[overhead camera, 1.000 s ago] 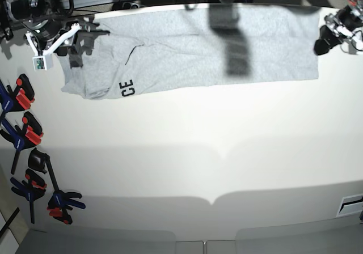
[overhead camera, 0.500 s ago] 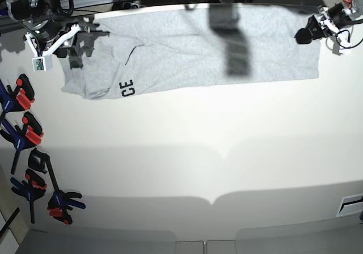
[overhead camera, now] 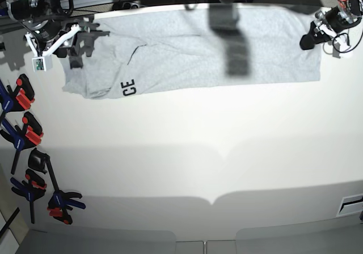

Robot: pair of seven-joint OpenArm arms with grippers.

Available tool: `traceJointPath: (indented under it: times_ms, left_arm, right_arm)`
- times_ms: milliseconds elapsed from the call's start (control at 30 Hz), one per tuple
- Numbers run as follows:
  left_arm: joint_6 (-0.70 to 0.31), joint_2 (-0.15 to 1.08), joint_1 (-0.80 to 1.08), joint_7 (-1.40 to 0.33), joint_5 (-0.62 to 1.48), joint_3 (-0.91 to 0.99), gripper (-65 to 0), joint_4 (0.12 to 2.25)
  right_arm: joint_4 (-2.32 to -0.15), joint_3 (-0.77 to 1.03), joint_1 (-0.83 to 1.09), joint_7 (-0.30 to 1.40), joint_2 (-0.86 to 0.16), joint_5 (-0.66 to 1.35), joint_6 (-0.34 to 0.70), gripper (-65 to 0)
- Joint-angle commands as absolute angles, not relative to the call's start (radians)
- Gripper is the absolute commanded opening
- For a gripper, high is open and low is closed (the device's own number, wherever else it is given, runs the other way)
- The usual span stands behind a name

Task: Fold the T-shirt properly
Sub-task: 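Hold the strip ends with both grippers and smooth it flat, then carry the left gripper's strip end toward the middle of the strip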

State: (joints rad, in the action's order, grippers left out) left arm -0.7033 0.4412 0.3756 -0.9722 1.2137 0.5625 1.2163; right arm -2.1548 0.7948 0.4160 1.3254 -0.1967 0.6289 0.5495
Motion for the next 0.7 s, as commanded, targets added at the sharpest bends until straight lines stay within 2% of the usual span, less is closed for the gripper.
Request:
traceJointPath:
  times_ms: [0,167,333,500,600,667]
  left_arm:
    - [-0.698,0.469,0.368,-0.939,1.201,0.568,-65.0,1.225]
    - [-0.681,0.483,0.324,-0.867,1.061,0.57,-65.0,1.226]
    - [-0.681,0.488,0.262,-0.824,0.923,0.57,-65.0,1.269]
    - [-0.676,0.486,0.252,-0.813,0.77,0.57,-65.0,1.457]
    - [-0.59,0.468,0.253,-0.829,0.73,0.568,-65.0,1.607]
    - [-0.59,0.437,0.252,-0.908,0.735,0.566,-65.0,1.708]
  right_arm:
    - [-2.173,0.801,0.416,1.307,-0.208,0.64,0.553,-44.2]
    - [-2.173,0.801,0.41,1.287,-0.208,0.657,0.551,-44.2]
    - [-2.193,0.801,0.41,1.287,-0.208,0.778,0.551,-44.2]
    - [-2.253,0.801,0.41,1.286,-0.208,0.797,0.551,-44.2]
    - [-2.291,0.801,0.41,1.28,-0.208,0.797,0.551,-44.2]
    - [-2.312,0.801,0.41,1.278,-0.208,0.796,0.551,-44.2]
